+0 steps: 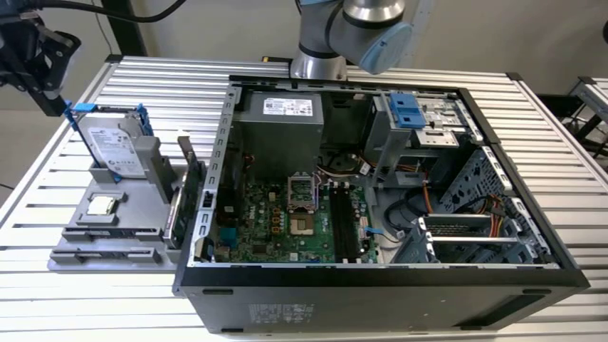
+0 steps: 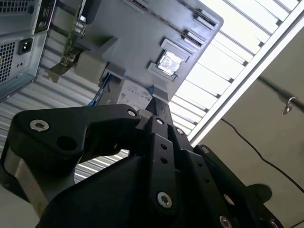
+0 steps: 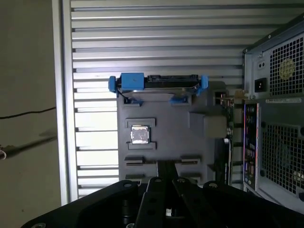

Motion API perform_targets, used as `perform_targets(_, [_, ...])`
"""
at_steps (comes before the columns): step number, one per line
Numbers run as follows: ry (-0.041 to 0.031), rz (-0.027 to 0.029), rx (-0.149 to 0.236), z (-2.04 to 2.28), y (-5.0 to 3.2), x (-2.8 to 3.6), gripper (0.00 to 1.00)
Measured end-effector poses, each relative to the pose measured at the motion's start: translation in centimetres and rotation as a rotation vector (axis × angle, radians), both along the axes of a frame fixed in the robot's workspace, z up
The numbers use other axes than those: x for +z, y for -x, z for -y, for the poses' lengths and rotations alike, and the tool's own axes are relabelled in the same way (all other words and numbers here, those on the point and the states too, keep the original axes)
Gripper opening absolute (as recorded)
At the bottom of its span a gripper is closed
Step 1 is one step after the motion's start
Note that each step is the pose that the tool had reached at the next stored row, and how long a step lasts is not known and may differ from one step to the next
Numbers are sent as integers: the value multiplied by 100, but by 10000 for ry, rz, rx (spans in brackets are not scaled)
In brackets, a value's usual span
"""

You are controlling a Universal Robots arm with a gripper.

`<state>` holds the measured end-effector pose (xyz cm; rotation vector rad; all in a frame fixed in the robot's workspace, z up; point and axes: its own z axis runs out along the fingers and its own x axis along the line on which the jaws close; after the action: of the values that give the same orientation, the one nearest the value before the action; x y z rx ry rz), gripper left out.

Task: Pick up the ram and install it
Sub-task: 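Reach for the ram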

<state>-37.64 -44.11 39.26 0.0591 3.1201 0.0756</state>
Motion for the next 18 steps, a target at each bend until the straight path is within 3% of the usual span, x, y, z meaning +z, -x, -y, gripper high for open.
perform_targets(11, [0,0,0,142,0,0,0])
perform_targets(18, [1,-1,1,274,0,0,0])
